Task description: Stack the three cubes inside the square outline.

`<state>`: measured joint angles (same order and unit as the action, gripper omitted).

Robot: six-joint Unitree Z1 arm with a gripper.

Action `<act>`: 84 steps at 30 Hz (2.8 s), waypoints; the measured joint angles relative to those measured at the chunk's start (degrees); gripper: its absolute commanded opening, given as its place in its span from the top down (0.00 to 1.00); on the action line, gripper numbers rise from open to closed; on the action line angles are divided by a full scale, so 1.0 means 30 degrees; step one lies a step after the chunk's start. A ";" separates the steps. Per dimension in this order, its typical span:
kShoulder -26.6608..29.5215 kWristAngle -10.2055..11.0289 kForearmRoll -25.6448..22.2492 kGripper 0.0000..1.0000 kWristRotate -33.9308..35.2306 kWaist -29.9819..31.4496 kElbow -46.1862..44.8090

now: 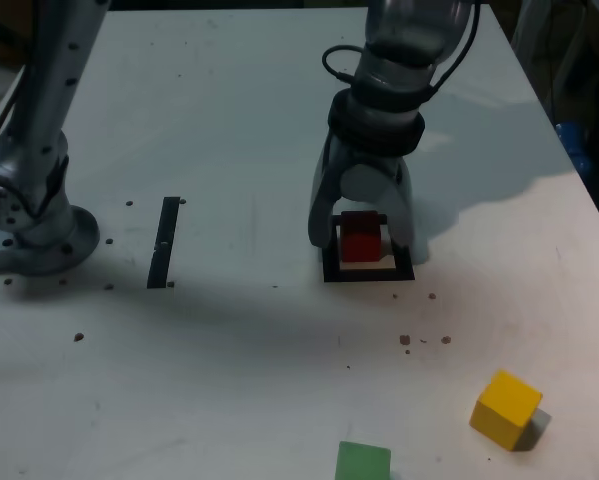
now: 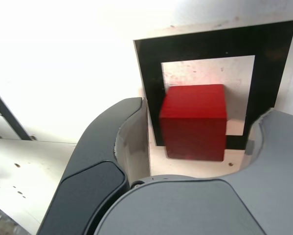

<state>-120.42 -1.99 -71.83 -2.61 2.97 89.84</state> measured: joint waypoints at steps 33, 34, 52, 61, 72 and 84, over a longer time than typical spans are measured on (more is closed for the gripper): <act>-0.3370 0.1795 -0.6503 0.01 -0.4905 0.4769 1.0955; -0.3587 0.1643 -0.6515 0.01 -0.4762 0.4958 1.1173; -0.6934 0.0217 -0.6989 0.01 -0.2903 0.7737 1.5673; -0.8313 -0.0110 -0.7012 0.02 -0.2343 0.8442 1.7504; -0.9220 -0.0163 -0.7013 0.27 -0.2122 0.8597 1.7867; -0.9260 0.0324 -0.7013 0.68 -0.2065 0.8596 1.7832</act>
<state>-148.20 -1.02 -92.87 -8.80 28.76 143.34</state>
